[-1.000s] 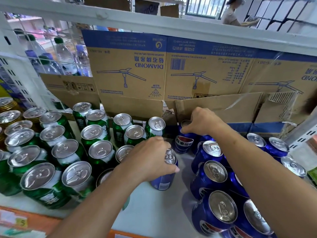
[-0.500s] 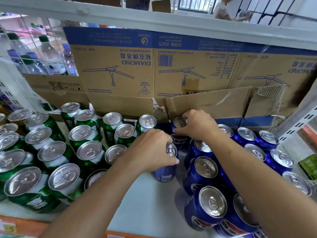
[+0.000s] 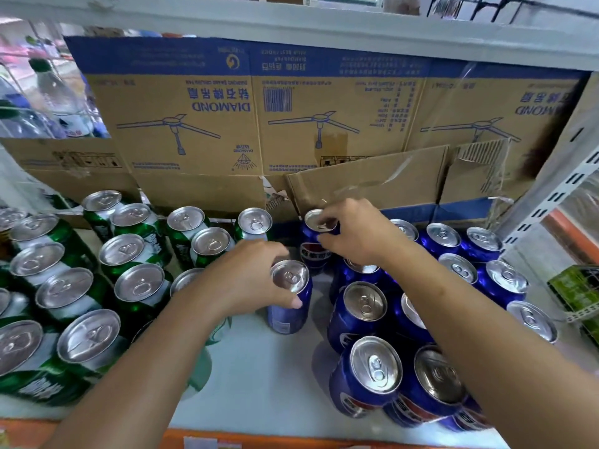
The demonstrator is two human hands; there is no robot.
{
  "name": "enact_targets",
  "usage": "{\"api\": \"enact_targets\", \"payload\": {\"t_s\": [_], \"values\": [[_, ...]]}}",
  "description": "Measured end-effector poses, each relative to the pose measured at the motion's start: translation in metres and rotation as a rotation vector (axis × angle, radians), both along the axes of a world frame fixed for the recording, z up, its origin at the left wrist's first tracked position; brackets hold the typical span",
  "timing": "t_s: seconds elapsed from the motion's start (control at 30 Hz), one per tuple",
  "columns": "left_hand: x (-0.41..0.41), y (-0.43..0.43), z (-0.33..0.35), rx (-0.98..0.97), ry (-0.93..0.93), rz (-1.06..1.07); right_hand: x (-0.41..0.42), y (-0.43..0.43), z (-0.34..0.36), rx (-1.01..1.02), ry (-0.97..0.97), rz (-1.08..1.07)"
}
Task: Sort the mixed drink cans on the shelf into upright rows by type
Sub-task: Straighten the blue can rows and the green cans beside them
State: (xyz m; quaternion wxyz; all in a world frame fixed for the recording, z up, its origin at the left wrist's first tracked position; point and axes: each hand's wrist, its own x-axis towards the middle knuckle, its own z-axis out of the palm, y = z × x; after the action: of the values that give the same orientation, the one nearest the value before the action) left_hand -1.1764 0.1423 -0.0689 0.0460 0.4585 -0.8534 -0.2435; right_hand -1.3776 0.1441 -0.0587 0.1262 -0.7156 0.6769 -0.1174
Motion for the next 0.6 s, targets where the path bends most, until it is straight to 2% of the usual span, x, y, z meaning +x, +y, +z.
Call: {"api": "enact_targets", "payload": {"t_s": [0.13, 0.2, 0.3, 0.47, 0.53, 0.6], "values": [[0.016, -0.005, -0.006, 0.139, 0.091, 0.099, 0.022, 0.013, 0.011, 0.182, -0.036, 0.263], [0.022, -0.003, -0.009, 0.212, 0.185, 0.137, 0.035, 0.017, 0.008, 0.248, -0.066, 0.323], [0.029, 0.005, -0.01, 0.239, 0.262, 0.186, 0.047, 0.015, 0.002, 0.236, -0.065, 0.356], [0.031, 0.019, -0.011, -0.042, 0.199, 0.219, 0.054, 0.014, -0.003, 0.232, -0.069, 0.37], [0.033, 0.025, -0.009, -0.219, 0.105, 0.209, 0.056, 0.017, -0.002, 0.177, -0.041, 0.34], [0.038, 0.027, -0.008, -0.312, -0.024, 0.216, 0.057, 0.019, -0.001, 0.125, 0.035, 0.254]]}}
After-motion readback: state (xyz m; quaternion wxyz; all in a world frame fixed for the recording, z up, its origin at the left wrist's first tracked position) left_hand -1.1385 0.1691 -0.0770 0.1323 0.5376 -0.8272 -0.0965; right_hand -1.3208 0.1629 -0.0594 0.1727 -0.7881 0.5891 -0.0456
